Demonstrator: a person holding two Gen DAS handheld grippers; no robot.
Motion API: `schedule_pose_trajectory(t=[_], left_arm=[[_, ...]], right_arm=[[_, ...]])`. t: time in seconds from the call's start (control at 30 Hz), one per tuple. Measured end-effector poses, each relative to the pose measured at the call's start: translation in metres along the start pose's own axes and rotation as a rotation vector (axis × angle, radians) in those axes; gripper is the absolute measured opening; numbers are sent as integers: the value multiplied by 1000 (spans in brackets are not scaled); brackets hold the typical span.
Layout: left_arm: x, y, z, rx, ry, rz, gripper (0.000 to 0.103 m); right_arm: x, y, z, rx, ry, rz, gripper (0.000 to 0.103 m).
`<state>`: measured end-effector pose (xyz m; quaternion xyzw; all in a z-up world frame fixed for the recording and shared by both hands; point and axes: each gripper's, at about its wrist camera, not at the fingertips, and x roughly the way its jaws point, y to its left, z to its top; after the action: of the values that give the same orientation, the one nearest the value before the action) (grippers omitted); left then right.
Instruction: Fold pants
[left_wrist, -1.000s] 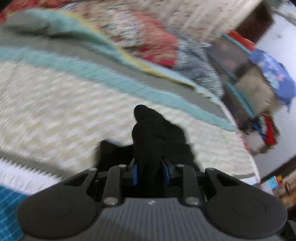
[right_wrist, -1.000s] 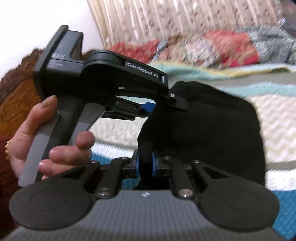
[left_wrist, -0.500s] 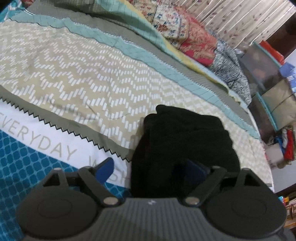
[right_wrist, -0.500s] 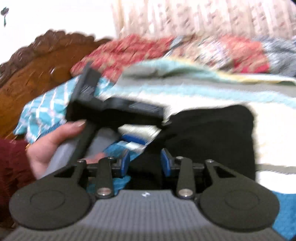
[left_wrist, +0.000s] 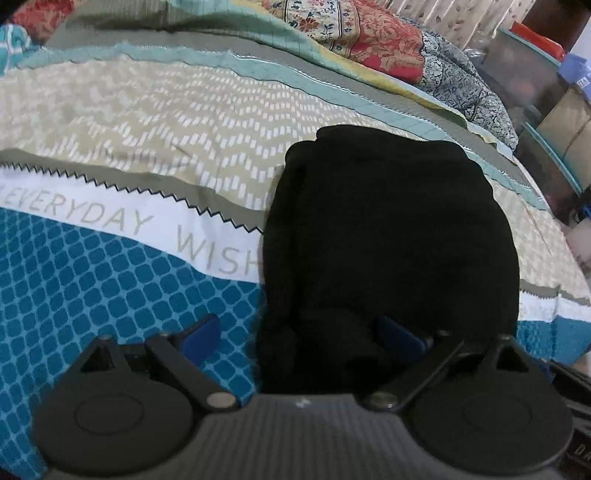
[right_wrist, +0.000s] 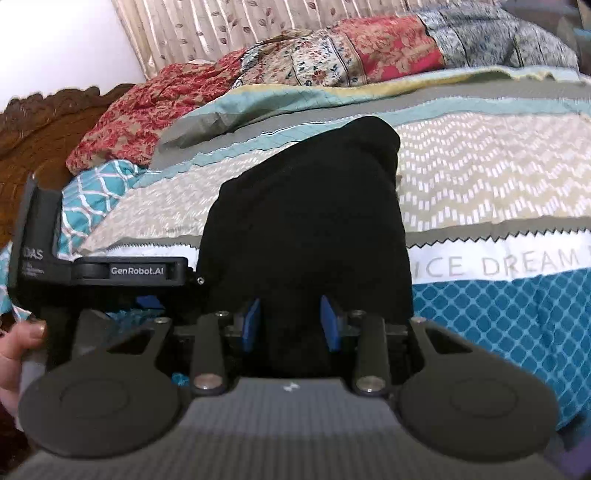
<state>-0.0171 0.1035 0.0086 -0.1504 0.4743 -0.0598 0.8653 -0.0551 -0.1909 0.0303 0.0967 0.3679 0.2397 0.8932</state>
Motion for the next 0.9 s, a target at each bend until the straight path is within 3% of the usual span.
schedule_pose_trajectory(t=[0.27,0.57,0.9], left_arm=[[-16,3,-3,-32,0,8,97],[-61,-5,-16,-14,-65,25,99],[-72,-17,-23,19,-88,109,103]], right_arm=[[-6,-6,4,-1,35,-6,40],[-48,-27,8,108,-16,-29,41],[-51,-39,6,197,9,-33,44]])
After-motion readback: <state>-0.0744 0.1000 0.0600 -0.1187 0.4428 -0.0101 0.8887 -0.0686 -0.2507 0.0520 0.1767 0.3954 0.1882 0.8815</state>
